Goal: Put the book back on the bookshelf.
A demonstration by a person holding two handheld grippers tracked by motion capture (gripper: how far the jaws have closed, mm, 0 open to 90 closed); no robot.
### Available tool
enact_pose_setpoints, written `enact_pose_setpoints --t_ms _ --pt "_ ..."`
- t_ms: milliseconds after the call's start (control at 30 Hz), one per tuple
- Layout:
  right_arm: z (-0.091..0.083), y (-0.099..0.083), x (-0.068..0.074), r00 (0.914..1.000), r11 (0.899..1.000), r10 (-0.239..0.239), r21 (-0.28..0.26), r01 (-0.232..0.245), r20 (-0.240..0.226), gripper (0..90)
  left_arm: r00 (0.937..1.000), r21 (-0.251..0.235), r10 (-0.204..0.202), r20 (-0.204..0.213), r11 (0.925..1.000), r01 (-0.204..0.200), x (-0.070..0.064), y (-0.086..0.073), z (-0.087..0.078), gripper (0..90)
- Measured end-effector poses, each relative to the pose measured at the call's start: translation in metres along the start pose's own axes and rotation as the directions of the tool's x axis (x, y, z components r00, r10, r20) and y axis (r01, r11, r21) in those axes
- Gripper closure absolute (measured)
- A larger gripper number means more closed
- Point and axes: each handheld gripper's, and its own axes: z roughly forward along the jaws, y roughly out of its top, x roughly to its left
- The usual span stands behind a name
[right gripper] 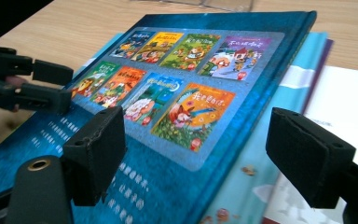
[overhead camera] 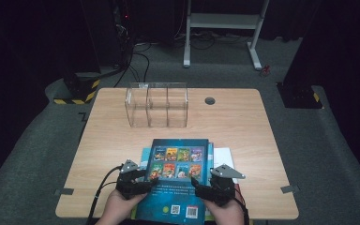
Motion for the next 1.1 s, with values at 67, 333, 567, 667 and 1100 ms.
enact_pose_setpoints --t_ms 67,333,567,667,1100 --pt "0.000 0.000 -0.002 1.0000 1.000 0.007 0.002 -0.007 0.003 19.9 1.0000 0.000 0.004 0.007 1.0000 -0.004 -0.003 0.001 0.001 31.9" --pt "0.002 -0.010 -0.022 0.9977 0.998 0.059 0.028 -0.060 0.031 20.5 0.9992 -0.005 0.030 0.027 0.9995 -0.030 -0.015 0.005 0.007 32.3" --pt "0.009 -0.015 -0.022 0.9960 0.995 0.088 0.052 -0.089 0.012 25.4 0.9986 -0.007 0.037 0.038 0.9993 -0.037 -0.016 0.005 0.008 33.2" --pt "0.008 -0.014 -0.023 0.9944 0.993 0.104 0.049 -0.105 0.017 29.5 0.9983 -0.010 0.038 0.043 0.9992 -0.038 -0.016 0.004 0.008 33.3" --pt "-0.004 -0.009 -0.019 0.9944 0.995 0.101 -0.001 -0.101 0.028 36.9 0.9974 -0.032 0.027 0.067 0.9992 -0.025 -0.012 0.003 0.006 34.1"
